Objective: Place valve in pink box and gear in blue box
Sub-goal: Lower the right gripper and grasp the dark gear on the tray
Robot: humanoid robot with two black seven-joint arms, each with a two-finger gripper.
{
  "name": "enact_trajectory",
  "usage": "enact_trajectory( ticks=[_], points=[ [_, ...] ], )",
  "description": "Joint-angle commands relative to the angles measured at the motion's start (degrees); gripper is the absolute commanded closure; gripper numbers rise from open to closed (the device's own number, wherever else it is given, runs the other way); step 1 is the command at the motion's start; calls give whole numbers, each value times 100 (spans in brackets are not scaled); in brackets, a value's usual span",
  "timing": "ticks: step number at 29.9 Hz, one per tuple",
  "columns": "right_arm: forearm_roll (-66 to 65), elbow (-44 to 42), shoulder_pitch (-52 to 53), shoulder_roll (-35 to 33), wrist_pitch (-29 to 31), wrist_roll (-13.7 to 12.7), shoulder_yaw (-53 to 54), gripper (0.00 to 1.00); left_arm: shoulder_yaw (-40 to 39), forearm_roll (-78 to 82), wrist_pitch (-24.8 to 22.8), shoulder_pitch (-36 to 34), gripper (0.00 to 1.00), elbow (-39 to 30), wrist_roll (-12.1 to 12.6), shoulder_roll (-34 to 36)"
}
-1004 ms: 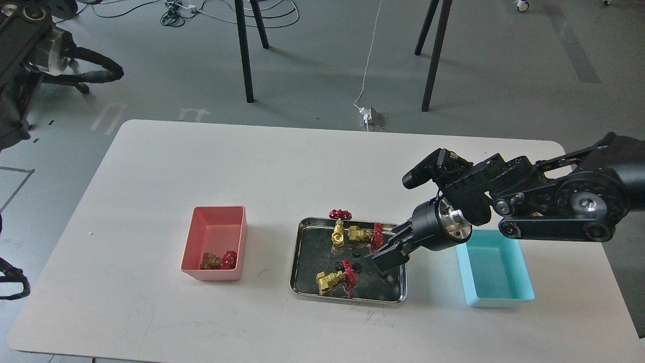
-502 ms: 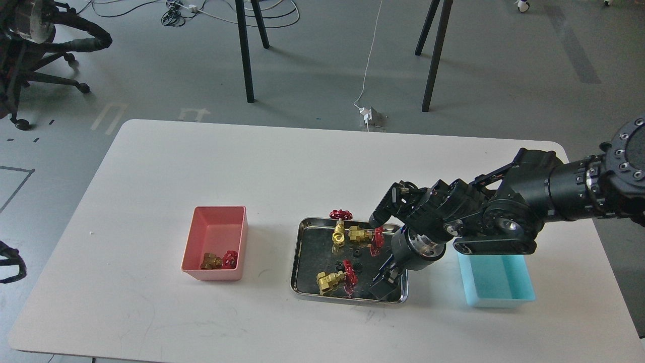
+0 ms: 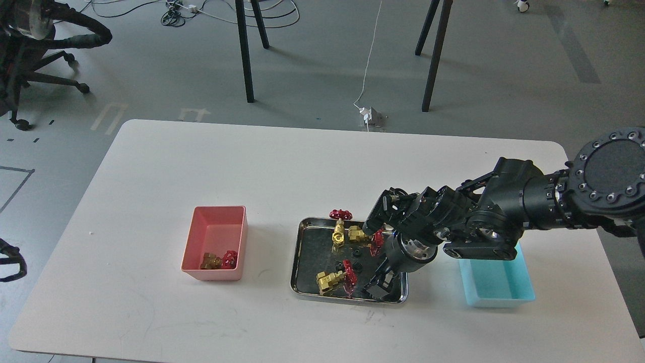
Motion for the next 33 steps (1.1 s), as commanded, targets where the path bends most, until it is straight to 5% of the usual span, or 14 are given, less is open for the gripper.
enact_trajectory(
  ticks=[1, 10, 18, 33],
  points=[
    [0, -51, -38, 38, 8, -19, -10, 31, 1, 0, 1, 2, 1, 3, 0, 8],
    [0, -68, -29, 65, 26, -36, -195, 34, 1, 0, -8, -42, 1, -6, -9, 25],
    [-18, -68, -3, 65, 70, -80, -212, 60, 1, 0, -8, -42, 1, 3, -9, 25],
    [52, 10, 199, 65, 140, -124, -169, 91, 1, 0, -17, -34, 1, 3, -9, 25]
  ],
)
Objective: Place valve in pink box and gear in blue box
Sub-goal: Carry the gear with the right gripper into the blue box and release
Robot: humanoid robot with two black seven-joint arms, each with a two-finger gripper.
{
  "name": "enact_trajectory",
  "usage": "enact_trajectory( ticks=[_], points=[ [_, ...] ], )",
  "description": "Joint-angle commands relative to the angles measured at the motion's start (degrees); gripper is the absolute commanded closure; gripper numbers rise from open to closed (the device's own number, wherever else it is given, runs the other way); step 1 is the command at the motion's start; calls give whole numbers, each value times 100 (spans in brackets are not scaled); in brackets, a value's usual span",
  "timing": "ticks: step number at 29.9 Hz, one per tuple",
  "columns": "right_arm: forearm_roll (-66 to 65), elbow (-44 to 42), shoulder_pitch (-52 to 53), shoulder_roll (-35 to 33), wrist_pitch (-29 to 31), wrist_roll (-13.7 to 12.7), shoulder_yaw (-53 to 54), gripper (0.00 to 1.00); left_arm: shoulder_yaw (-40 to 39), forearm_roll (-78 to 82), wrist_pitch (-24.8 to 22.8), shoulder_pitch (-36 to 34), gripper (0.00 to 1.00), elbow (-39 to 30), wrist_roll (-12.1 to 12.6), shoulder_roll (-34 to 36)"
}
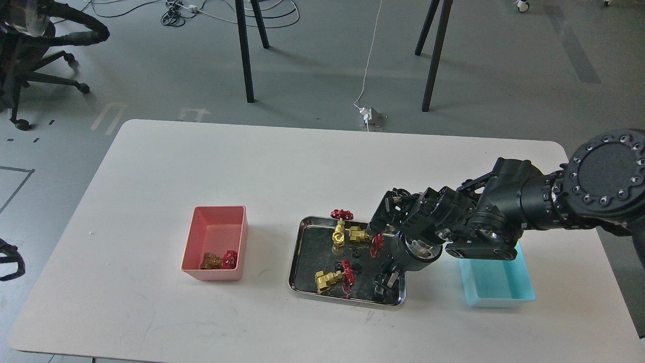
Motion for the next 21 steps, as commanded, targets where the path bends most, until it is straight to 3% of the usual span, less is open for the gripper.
enact_trajectory(
  ticks=[1, 4, 10, 15, 21],
  points=[
    [93, 64, 231, -9, 5, 2, 78, 92, -2, 0, 5, 7, 1, 1, 1, 0],
    [189, 361, 591, -341, 31, 20, 271, 92, 6, 9, 5, 7, 1, 1, 10, -9],
    [392, 1495, 1163, -2009, 154, 20, 535, 92, 15, 18, 5, 33, 1, 1, 10, -79],
    [304, 2155, 1102, -3653, 181, 37, 465, 92, 6, 9, 5, 16, 1, 1, 10, -115],
    [5, 2323, 628, -4614, 181, 37, 447, 90, -2, 9, 5, -10, 1, -8, 10, -97]
  ],
)
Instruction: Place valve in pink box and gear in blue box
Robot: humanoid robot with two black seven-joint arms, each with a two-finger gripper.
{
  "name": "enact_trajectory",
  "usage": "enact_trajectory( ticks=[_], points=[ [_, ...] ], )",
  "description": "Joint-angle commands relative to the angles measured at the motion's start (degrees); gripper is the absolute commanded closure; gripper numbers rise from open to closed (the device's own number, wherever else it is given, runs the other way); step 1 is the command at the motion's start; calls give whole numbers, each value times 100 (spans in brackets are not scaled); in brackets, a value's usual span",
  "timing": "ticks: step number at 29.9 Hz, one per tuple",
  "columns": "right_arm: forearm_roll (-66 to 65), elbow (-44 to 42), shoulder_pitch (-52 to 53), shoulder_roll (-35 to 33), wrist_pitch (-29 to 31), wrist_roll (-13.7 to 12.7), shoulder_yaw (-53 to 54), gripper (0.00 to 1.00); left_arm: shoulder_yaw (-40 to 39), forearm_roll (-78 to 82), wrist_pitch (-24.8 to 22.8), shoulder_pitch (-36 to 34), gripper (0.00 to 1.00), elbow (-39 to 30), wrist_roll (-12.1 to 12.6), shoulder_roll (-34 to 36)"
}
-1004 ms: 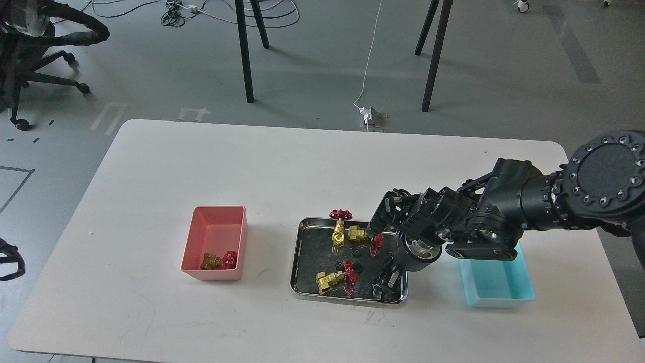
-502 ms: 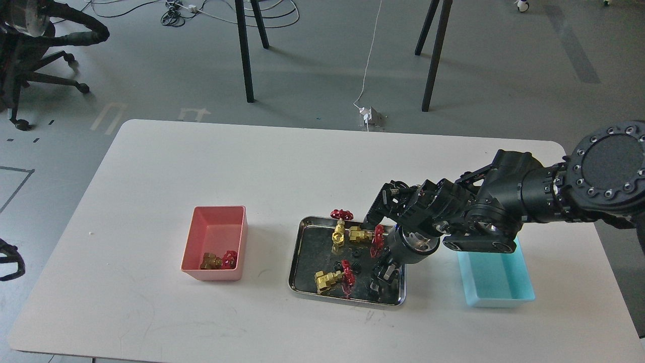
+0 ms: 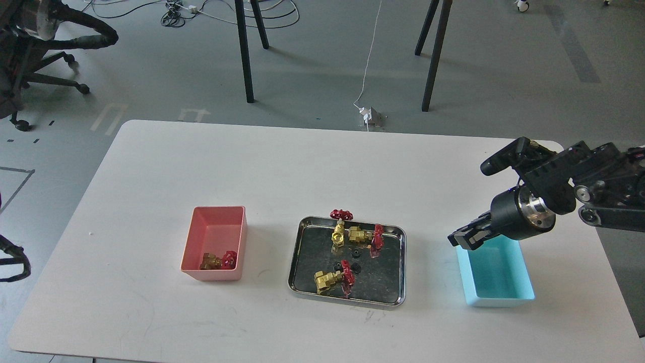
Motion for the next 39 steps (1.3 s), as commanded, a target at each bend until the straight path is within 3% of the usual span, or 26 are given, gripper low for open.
enact_trajectory(
  ticks=[1, 6, 8, 13, 19, 23, 27, 35, 39],
  points=[
    [-160, 18, -312, -386, 0, 0, 4, 89, -11, -6, 0, -13, 1, -6, 0, 27],
    [-214, -105, -542, -413, -9, -8, 39, 81, -11, -6, 0, -13, 1, -6, -9, 36],
    [-214, -211, -559, -404, -26, 9, 48, 70, -11, -6, 0, -40, 1, -6, 0, 27],
    [-4, -255, -630, -431, -53, -8, 153, 9, -11, -6, 0, -40, 1, -6, 0, 1],
    [866, -185, -551, -808, 26, -105, 793, 5, -2, -6, 0, -13, 1, -6, 17, -34],
    [1953, -263, -594, -1239, 62, -123, 2425, 2, -2, -6, 87, 4, 1, -6, -18, -157],
    [3913, -667, -761, -1301, -114, -114, 3676, 2, -2, -6, 570, 22, 1, -6, -35, -368],
    [6200, -2038, -840, -695, -1826, -149, 4636, 3, 489, -6, 457, -13, 0, -23, -35, -596],
    [6869, -2714, -893, -160, -2863, -333, 4724, 3, 605, -49, 229, -40, 0, -6, 8, -816]
  ],
)
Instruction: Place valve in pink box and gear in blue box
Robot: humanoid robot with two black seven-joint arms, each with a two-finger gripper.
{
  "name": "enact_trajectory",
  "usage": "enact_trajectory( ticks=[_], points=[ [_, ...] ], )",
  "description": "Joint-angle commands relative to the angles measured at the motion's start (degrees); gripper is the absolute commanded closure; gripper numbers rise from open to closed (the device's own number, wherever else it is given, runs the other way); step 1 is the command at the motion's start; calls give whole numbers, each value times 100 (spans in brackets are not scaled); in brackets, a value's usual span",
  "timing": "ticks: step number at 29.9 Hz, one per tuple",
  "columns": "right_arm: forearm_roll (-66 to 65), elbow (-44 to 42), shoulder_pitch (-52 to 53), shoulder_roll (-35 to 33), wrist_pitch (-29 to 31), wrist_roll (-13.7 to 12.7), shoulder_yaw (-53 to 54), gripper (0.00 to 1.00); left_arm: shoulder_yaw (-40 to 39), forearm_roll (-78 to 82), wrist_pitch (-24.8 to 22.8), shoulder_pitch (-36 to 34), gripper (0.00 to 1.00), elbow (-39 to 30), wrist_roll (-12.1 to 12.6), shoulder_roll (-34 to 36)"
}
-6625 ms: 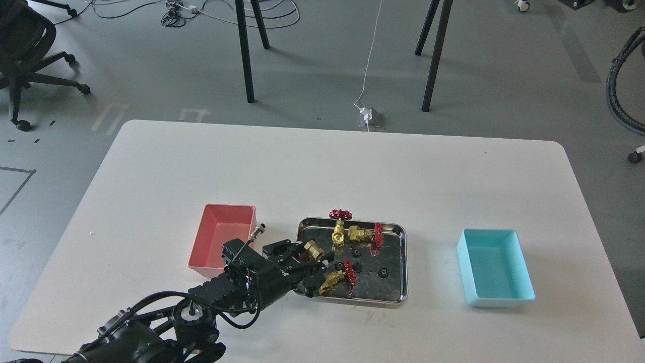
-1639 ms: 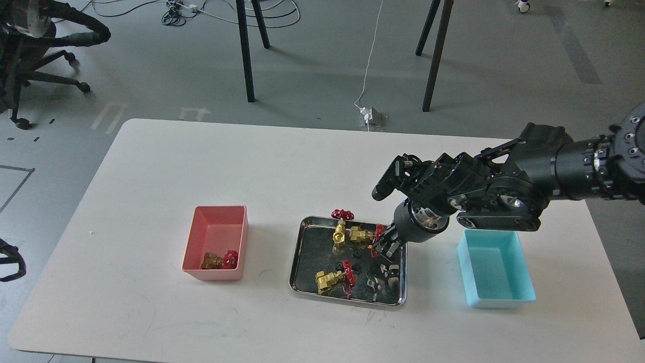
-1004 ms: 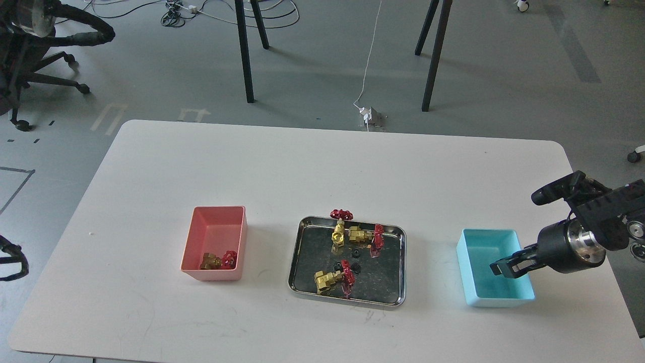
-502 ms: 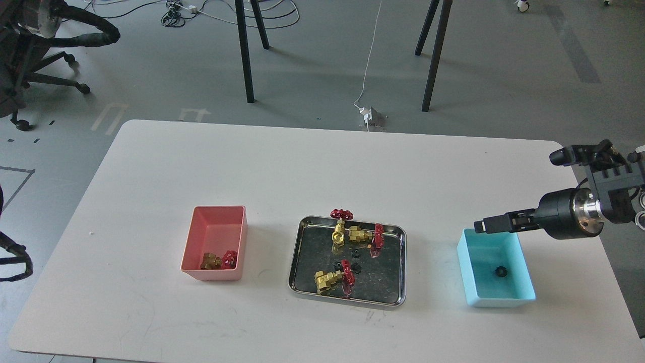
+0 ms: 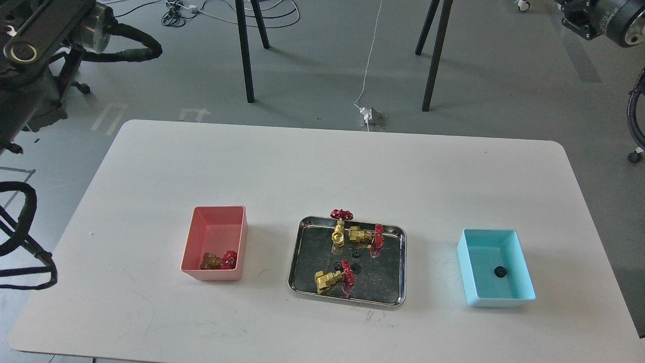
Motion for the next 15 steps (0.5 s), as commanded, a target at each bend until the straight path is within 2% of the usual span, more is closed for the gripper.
enact_trajectory(
  ticks=[1, 4, 6, 8, 15],
  points=[
    [516, -748, -84, 549, -851, -164, 53, 3, 68, -72, -238, -32, 0, 26, 93, -234],
    [578, -1592, -146, 1164, -1011, -305, 62, 3, -20, -89, -467, -102, 0, 184, 269, -393],
    [587, -2190, -163, 1568, -1011, -463, 105, 2, -29, -142, -538, -173, 0, 351, 304, -498],
    [482, -2507, -198, 1885, -1046, -464, 97, 1, -12, -317, -547, -190, 0, 465, 304, -516],
    [156, -2457, -111, 2176, -976, -455, 141, 1, 6, -459, -538, -173, 0, 483, 304, -473]
  ],
)
